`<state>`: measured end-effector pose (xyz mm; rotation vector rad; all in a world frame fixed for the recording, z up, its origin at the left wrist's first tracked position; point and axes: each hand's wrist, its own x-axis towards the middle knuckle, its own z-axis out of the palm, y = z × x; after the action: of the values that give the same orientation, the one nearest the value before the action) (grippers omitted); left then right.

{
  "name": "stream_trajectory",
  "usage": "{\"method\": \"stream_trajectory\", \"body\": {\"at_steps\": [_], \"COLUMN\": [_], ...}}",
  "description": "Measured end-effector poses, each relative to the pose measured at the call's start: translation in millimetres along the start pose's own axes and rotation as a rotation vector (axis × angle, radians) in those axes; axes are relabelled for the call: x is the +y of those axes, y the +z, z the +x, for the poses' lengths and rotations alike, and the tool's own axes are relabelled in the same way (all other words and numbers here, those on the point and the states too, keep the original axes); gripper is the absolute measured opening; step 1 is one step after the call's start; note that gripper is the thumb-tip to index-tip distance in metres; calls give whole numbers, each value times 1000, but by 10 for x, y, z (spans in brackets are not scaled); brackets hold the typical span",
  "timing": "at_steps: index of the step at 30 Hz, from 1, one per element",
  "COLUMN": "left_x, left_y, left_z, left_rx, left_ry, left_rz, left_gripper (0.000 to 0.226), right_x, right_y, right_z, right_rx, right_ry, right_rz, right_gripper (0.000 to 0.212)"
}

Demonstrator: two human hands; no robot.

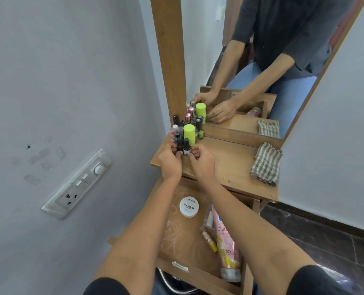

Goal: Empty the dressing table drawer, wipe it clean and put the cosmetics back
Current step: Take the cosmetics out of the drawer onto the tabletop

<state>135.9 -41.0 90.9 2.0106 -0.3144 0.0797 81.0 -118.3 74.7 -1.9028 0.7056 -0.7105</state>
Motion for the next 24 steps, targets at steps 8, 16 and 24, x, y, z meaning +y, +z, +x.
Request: {"method": "stream_trajectory", "body": {"at_steps": [8,16,24], "left_x": [49,-64,-354], "left_y": [-92,-430,-582], "left_z": [-40,-474,-1107], "left_rx": [-32,-53,-285], "left_ry": [-54,-74,-164], "left_rz": [-58,-123,15], "left_gripper": [20,8,13], "right_x": [-4,-11,214], "right_y": [-127,-623,-854], "right_z": [-63,-581,-1495], "right_rx": [-76,-256,-358], "right_ry": [-35,50,-101], "right_rz": [-34,142,-459], "right_gripper": [30,28,11]}}
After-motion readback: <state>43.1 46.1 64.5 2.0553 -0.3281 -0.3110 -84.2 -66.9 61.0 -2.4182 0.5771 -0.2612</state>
